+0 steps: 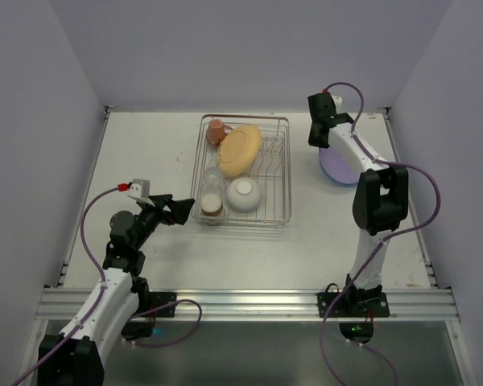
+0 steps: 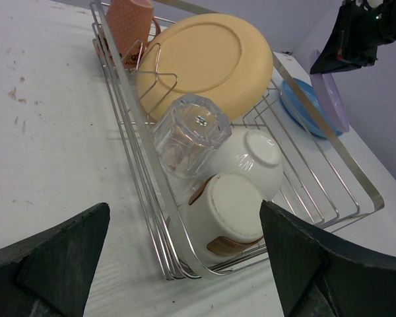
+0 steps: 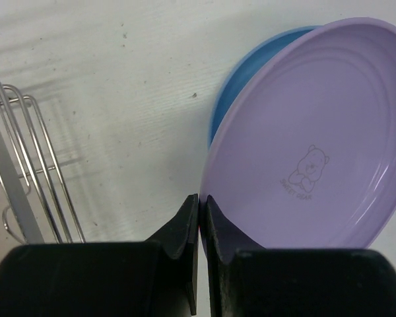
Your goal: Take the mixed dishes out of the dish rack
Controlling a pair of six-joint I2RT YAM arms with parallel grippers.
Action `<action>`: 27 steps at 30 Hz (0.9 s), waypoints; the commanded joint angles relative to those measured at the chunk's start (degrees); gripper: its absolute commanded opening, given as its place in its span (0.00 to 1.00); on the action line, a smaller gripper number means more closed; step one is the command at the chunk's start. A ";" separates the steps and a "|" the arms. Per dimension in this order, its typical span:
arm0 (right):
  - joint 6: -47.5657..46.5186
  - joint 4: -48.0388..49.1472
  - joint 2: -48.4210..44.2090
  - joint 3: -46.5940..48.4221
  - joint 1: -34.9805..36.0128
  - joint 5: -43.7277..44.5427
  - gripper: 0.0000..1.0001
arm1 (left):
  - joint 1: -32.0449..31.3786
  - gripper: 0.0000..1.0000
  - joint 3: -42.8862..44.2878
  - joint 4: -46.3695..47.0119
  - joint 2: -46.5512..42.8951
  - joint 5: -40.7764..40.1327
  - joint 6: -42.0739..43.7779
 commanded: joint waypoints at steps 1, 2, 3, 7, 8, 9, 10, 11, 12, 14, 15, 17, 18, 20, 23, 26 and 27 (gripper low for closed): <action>-1.21 -0.80 1.00 3.61 0.71 6.54 0.00 | 0.24 1.00 0.32 2.43 0.16 1.09 1.36; -1.21 -0.63 1.44 3.61 0.71 6.80 0.00 | 0.24 1.00 0.32 2.43 0.16 1.00 1.36; -1.21 -0.54 1.62 3.61 0.71 7.50 0.00 | 0.24 1.00 0.32 2.52 0.16 1.09 1.36; -1.30 0.25 2.85 3.70 0.71 9.17 0.00 | 0.33 1.00 0.32 2.61 0.34 1.00 1.36; -1.30 0.43 3.11 3.78 0.71 9.53 0.00 | 0.33 1.00 0.23 2.61 0.34 1.09 1.36; -1.65 0.52 3.81 4.22 0.71 9.79 0.00 | 0.24 1.00 0.23 2.69 0.34 1.09 1.36; -1.91 0.61 4.17 4.48 0.71 10.40 0.00 | 0.24 1.00 0.14 2.78 0.34 1.09 1.36; -2.09 0.61 4.61 5.27 0.71 11.02 0.00 | 0.24 1.00 0.06 3.04 0.43 1.00 1.36; -2.44 0.61 5.13 5.71 0.71 11.37 0.00 | 0.24 1.00 -0.12 3.05 0.43 0.83 1.36; -2.97 0.61 5.75 6.24 0.71 12.69 0.00 | 0.24 1.00 -0.21 3.39 0.34 0.74 1.27; -3.23 0.61 6.01 6.59 0.71 13.13 0.00 | 0.24 1.00 -0.47 3.66 0.34 0.74 1.18; -3.32 0.61 6.89 6.68 0.63 14.27 0.00 | 0.24 1.00 -0.65 4.27 0.43 1.00 1.01; -3.24 0.61 7.16 6.68 0.63 14.45 0.00 | 0.24 1.00 -0.65 4.45 0.51 1.09 0.92; -3.32 0.61 8.30 7.30 0.28 14.45 0.00 | 0.24 1.00 -0.65 4.63 0.78 1.18 0.92; -3.24 0.69 9.44 7.65 0.19 14.28 0.00 | 0.24 1.00 -0.56 4.63 0.87 1.35 0.92; -2.88 0.69 9.97 8.09 0.10 13.14 0.00 | 0.24 1.00 -0.65 4.71 0.95 1.35 1.01; -2.88 0.69 10.15 8.18 0.10 13.05 0.00 | 0.24 1.00 -0.74 4.72 1.04 1.35 1.01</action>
